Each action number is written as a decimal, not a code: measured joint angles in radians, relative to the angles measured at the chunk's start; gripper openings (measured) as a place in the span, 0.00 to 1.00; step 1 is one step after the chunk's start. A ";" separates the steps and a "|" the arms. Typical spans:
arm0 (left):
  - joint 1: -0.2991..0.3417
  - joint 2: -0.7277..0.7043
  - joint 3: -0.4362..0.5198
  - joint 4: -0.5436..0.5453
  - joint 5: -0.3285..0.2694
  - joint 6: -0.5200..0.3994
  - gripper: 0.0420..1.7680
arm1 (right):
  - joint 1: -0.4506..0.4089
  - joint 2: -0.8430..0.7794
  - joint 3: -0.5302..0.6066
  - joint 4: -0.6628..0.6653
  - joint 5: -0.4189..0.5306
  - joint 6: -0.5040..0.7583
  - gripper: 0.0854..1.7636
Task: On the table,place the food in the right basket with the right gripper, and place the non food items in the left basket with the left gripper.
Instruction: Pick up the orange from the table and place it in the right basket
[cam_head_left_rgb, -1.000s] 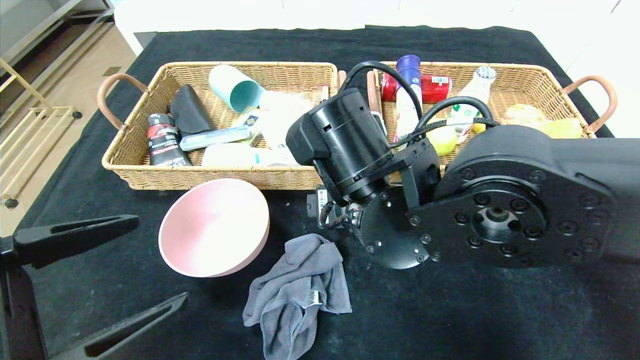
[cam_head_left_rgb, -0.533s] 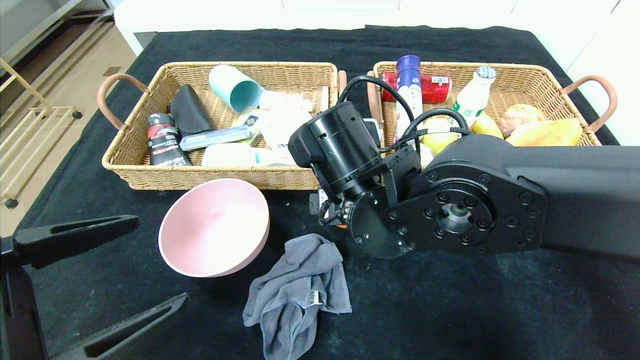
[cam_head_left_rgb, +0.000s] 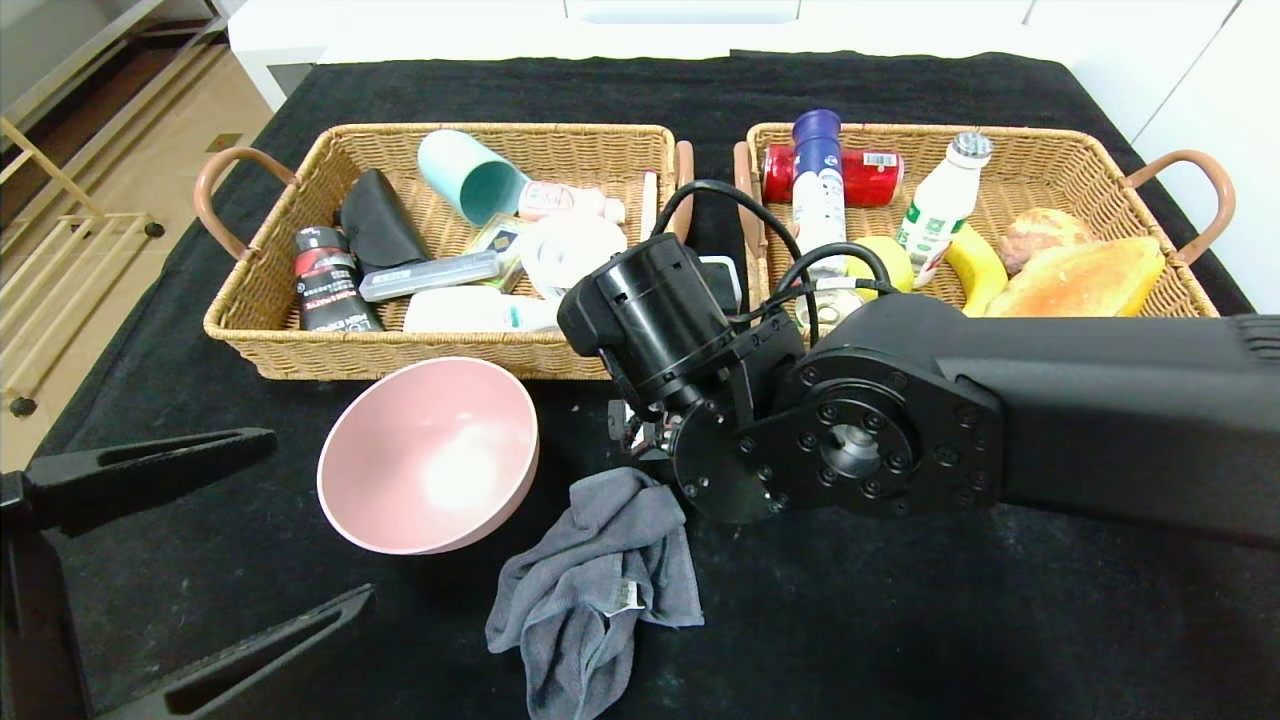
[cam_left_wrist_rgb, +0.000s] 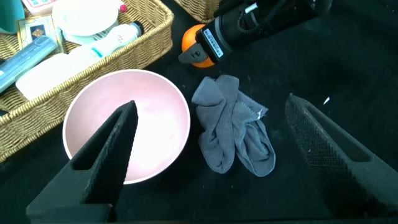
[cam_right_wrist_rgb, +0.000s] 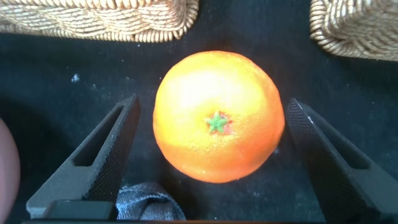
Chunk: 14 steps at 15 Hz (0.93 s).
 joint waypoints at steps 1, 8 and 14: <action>0.000 0.000 0.000 0.000 0.000 0.000 0.97 | -0.001 0.003 -0.002 0.000 0.000 0.001 0.97; 0.000 0.000 0.001 0.001 0.000 0.001 0.97 | -0.010 0.013 -0.003 0.000 0.000 0.003 0.69; 0.000 0.000 0.001 0.001 -0.001 0.002 0.97 | -0.011 0.012 -0.003 0.001 0.000 0.003 0.68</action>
